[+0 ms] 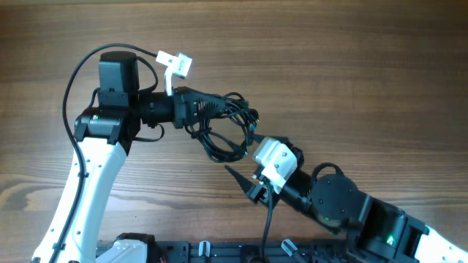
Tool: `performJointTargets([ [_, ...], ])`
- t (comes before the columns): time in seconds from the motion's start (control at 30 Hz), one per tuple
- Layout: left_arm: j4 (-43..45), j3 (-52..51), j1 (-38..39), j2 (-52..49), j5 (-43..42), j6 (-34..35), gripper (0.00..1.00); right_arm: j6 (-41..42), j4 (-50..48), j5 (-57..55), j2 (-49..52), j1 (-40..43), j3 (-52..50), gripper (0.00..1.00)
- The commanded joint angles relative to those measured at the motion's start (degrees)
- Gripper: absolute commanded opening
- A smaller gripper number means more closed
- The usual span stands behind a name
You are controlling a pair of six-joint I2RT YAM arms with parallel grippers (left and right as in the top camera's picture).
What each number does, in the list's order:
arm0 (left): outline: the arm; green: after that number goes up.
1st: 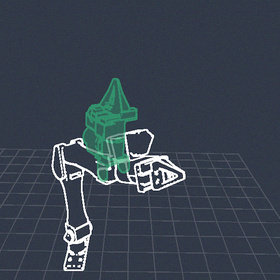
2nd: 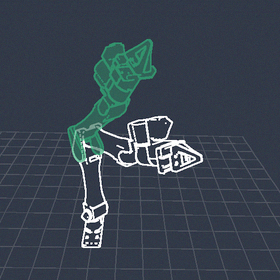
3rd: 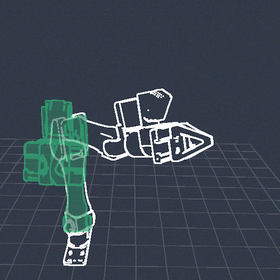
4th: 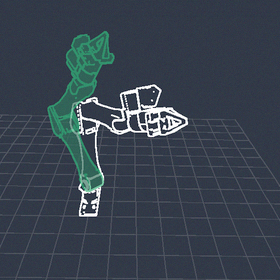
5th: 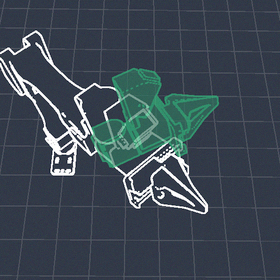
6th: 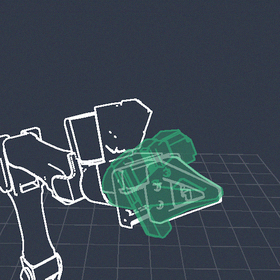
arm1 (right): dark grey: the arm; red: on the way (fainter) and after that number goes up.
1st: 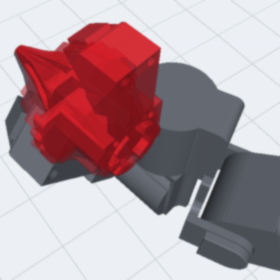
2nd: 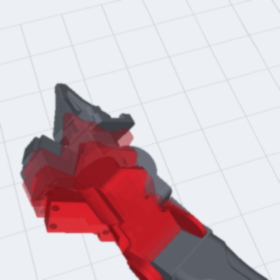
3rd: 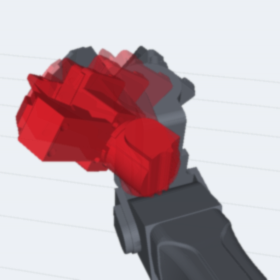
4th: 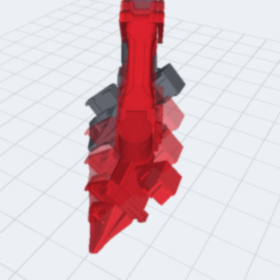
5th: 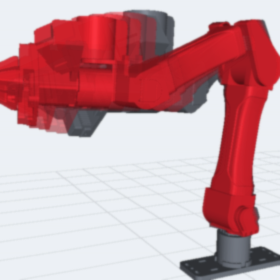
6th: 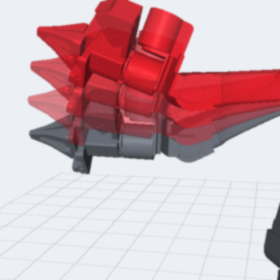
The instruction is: Untangle cables
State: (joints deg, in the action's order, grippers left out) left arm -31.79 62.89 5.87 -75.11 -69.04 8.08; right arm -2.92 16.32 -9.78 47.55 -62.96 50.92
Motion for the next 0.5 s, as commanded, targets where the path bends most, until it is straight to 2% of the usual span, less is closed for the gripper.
performJointTargets([
  [0.0, 0.3, -0.1, -0.1, 0.0, -9.3, -7.3, 0.04, 2.1, -1.0, 3.9, -0.2, 0.0, 1.0, 0.70],
  [0.07, 0.3, -0.1, -0.1, 0.0, -9.6, -7.8, 0.04, 3.4, -2.1, 3.9, -0.1, 0.0, 1.0, 0.69],
  [0.13, 0.3, -0.1, 0.8, 0.0, -9.5, -8.4, 0.04, 7.3, -3.0, 3.8, 0.1, 0.0, 1.0, 0.55],
  [0.17, 0.1, -0.1, 1.5, 0.0, -9.5, -9.2, 0.04, 7.5, -3.0, 3.4, 0.4, 0.3, 1.0, 0.52],
  [0.23, 0.1, -0.1, 2.4, 0.0, -9.6, -10.4, 0.04, 7.9, -2.8, 2.1, 0.4, 2.4, 1.5, 0.51],
  [0.3, -0.2, -0.1, 2.7, 0.0, -9.5, -11.1, 0.04, 9.5, -0.9, 3.6, -0.2, 6.8, 5.1, 0.53],
  [0.4, -0.2, -0.1, 2.8, 0.0, -9.6, -11.1, 0.04, 10.7, 7.7, 8.7, 0.3, 13.6, 9.6, 0.66],
  [0.47, -0.1, -0.1, 2.9, 0.0, -12.9, -11.1, 0.04, 11.1, 13.9, 13.7, 1.8, 19.8, 9.6, 0.72],
])
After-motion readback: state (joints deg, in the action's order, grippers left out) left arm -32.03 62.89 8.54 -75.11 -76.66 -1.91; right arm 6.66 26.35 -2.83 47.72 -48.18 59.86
